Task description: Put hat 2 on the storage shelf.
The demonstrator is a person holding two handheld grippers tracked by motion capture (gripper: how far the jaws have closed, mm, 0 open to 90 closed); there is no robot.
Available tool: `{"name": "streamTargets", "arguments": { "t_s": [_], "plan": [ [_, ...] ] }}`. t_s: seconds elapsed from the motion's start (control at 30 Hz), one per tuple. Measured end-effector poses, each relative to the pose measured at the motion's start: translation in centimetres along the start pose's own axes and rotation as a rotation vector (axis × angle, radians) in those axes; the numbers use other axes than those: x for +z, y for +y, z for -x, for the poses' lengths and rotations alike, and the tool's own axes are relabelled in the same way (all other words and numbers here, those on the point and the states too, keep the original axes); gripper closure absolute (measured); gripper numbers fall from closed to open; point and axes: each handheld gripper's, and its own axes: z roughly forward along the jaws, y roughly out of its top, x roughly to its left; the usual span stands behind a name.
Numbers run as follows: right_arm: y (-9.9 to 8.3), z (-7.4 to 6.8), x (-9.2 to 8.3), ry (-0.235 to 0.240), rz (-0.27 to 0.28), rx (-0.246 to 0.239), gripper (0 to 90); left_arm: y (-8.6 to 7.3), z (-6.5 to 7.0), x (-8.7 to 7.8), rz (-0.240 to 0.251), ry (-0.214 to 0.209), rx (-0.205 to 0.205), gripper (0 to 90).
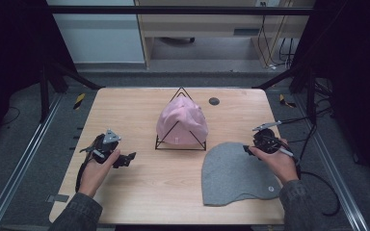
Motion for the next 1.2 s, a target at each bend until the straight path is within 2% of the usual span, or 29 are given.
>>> {"name": "streamTargets", "arguments": {
  "t_s": [0.23,0.47,0.77,0.93,1.03,1.07,1.1,1.2],
  "plan": [
    [-0.9,1.1,0.7,-0.009,-0.031,0.031,48.9,-0.1,-0.1,0.1,-0.008,0.002,-0.003,5.9],
    [-1.8,1.6,1.4,0.011,-0.076,0.075,43.8,-0.1,0.0,0.2,-0.023,-0.002,0.004,5.9],
    [-1.8,1.4,2.1,0.029,-0.100,0.072,44.9,-0.1,0.0,0.3,-0.029,-0.001,0.009,5.9],
    [-1.8,1.2,2.2,0.034,-0.102,0.051,53.2,-0.1,0.0,0.3,-0.027,0.000,0.010,5.9],
    [-1.8,1.0,2.1,0.047,-0.108,0.034,63.5,-0.1,0.0,0.3,-0.029,0.000,0.012,5.9],
    [-1.8,0.9,2.1,0.047,-0.109,0.026,70.1,-0.1,0.0,0.3,-0.029,0.000,0.012,5.9],
    [-1.8,0.9,2.1,0.047,-0.109,0.026,70.1,-0.1,0.1,0.3,-0.029,0.001,0.012,5.9],
    [-1.8,0.9,2.0,0.056,-0.107,0.017,79.4,-0.1,0.1,0.4,-0.031,-0.001,0.013,5.9]
  ]
}}
